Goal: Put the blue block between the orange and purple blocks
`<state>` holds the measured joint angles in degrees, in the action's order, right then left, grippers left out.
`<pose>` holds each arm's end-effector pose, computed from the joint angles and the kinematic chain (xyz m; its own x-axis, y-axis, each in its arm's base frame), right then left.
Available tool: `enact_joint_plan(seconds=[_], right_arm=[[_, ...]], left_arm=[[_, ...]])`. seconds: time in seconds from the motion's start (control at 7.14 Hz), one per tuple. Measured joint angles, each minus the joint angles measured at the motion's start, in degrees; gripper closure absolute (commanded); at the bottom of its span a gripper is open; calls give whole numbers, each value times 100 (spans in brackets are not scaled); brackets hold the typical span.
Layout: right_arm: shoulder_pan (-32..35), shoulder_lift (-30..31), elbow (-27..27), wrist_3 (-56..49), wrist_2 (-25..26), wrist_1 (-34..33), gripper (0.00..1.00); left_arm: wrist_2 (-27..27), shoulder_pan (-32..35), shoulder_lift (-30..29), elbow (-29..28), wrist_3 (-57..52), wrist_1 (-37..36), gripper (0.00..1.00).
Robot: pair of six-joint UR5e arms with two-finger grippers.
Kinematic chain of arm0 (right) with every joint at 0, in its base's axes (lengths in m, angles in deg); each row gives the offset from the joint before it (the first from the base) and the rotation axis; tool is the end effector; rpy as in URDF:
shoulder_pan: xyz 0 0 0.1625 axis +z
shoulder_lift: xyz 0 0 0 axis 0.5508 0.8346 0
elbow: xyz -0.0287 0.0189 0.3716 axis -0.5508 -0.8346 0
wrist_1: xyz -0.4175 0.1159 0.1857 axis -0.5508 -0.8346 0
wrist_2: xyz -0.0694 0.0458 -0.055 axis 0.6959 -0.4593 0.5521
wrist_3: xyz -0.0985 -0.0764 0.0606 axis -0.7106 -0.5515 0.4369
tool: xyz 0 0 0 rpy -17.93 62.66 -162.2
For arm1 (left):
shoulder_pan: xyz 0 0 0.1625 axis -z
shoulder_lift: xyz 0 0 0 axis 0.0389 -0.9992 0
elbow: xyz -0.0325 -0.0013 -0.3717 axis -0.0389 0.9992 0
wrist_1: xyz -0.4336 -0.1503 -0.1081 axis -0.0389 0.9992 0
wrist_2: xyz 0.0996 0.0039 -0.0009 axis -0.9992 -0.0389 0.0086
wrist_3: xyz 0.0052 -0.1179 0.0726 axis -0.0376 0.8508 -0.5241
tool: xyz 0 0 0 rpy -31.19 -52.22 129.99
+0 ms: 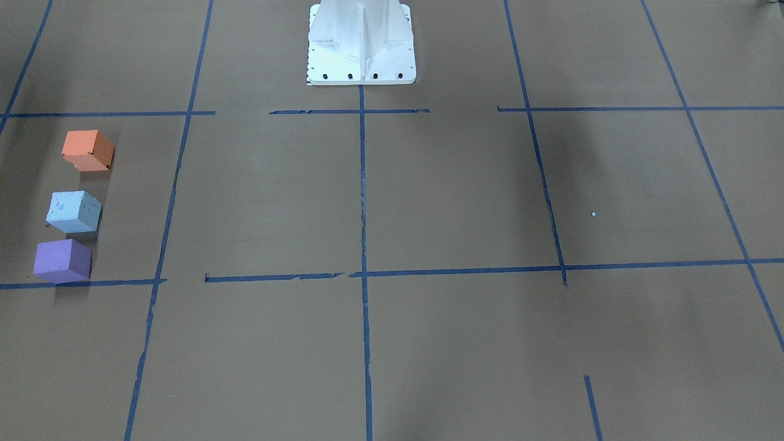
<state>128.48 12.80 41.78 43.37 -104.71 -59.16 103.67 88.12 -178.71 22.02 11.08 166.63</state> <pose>0.0776 -0.5020 0.5850 0.6958 -0.0424 0.7170 -0.0451 0.9937 0.1025 0.0071 -0.5861 0.5634 0.6673 0.3392 -0.6631 -0.2066 0.9396 0.2728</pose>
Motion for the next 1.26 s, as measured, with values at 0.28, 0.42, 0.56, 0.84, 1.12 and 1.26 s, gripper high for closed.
enact_joint_plan(seconds=[0.28,0.42,0.56,0.84,1.12,1.26], right_arm=[[-37,-16,83,3,-6,-4,0],[-73,-10,139,32,-5,-2,0],[-158,2,157,53,-7,1,0],[-356,18,126,66,-5,15,0],[-503,21,69,71,6,24,0],[-533,22,57,72,7,27,0]], left_arm=[[9,-20,136,164,479,-7,0],[25,-31,183,206,566,20,0],[33,-40,200,225,589,49,0],[34,-63,200,232,639,170,0],[28,-81,205,224,893,200,0],[28,-86,209,207,1054,223,0]])
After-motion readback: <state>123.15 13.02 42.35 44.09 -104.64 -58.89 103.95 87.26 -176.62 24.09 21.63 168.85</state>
